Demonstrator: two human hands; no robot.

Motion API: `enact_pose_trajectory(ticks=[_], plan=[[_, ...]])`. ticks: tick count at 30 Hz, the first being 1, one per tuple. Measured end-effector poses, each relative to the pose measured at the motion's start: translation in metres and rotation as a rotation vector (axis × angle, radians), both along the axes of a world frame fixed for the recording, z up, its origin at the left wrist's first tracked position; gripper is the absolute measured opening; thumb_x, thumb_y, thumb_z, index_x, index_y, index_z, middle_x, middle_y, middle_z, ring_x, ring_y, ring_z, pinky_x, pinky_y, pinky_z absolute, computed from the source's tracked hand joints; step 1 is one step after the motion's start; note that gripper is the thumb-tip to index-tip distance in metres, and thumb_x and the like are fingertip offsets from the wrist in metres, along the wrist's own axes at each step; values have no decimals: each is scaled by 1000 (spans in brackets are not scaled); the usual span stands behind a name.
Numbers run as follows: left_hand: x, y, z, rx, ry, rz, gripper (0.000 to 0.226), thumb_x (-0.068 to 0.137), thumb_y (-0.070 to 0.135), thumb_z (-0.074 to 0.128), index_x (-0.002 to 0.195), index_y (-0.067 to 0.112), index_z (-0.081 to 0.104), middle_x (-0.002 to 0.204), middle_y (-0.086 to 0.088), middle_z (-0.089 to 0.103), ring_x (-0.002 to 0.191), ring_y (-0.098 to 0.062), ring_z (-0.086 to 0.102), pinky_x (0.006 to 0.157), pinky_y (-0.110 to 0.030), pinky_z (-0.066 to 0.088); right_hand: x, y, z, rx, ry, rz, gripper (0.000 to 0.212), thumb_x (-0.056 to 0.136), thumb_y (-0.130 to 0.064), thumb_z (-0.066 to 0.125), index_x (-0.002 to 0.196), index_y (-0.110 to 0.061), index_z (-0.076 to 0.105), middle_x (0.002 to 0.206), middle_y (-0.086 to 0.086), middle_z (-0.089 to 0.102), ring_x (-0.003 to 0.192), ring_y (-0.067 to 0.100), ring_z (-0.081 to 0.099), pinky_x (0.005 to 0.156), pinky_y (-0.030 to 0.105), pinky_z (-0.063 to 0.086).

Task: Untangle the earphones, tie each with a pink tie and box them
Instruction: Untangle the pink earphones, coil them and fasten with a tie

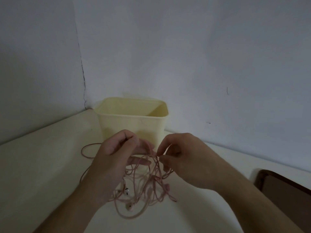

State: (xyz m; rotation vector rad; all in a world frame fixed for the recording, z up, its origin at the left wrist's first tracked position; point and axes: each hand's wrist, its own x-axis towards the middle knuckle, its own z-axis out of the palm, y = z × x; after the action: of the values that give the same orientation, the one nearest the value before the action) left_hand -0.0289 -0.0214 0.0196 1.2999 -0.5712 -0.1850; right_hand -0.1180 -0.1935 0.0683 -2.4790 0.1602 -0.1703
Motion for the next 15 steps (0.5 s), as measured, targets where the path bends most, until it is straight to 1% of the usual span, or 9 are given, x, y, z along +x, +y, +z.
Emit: enact_pose_trajectory(ticks=[2,5,7,8,9,10,12,14,15], plan=[[2,2,2,-43,26,-4,28,108,5,44,82,-1,54,94,-28,74,91,-44,76,75,-45,58,-1,-3,-1,1,27,-13,18,99,-18,63,89,-30,72,75,-11,78,75,5,74,84,37,63],[3,4,4,-106,65,-4,29,108,6,43,82,0,57,93,-30,72,88,-48,74,75,-48,59,0,-6,-1,73,37,9,26,101,-16,57,90,-28,77,79,-6,78,78,9,75,89,42,62],[3,3,4,-137,88,-11,32,107,6,44,80,2,61,90,-29,71,84,-47,73,72,-48,60,0,-3,-1,209,60,81,25,102,-33,59,93,-22,79,85,-2,78,85,17,75,93,46,60],[2,2,4,-151,97,-14,34,107,6,45,78,4,63,88,-28,70,81,-45,73,69,-46,60,0,-2,-1,234,77,103,32,100,-45,61,92,-19,78,86,-1,78,86,18,74,92,44,59],[2,1,4,-161,104,-20,34,107,6,45,78,4,63,87,-27,70,80,-43,73,66,-44,60,-1,0,-2,204,99,119,35,97,-50,65,91,-18,77,85,-3,76,83,17,72,88,41,58],[1,1,4,-172,112,-29,33,106,6,45,79,2,62,86,-27,69,79,-43,73,64,-42,60,-1,1,-3,143,110,135,29,95,-48,70,90,-20,76,83,-6,76,79,12,71,84,38,58],[1,1,5,-200,132,-42,29,107,7,44,83,-1,59,88,-28,69,80,-44,74,63,-41,61,0,3,-6,37,81,132,10,93,-32,74,88,-23,77,82,-10,77,77,6,72,83,38,62],[2,2,5,-212,143,-21,27,107,8,44,85,-2,57,89,-29,70,82,-44,75,62,-41,62,0,0,-5,51,35,85,12,94,-23,69,86,-23,78,82,-7,79,78,9,74,84,42,62],[3,2,5,-211,147,2,27,107,8,44,85,-1,57,89,-28,70,81,-43,75,60,-41,61,0,-3,-3,99,4,51,14,95,-21,68,86,-22,78,83,-6,79,77,10,74,82,42,61]])
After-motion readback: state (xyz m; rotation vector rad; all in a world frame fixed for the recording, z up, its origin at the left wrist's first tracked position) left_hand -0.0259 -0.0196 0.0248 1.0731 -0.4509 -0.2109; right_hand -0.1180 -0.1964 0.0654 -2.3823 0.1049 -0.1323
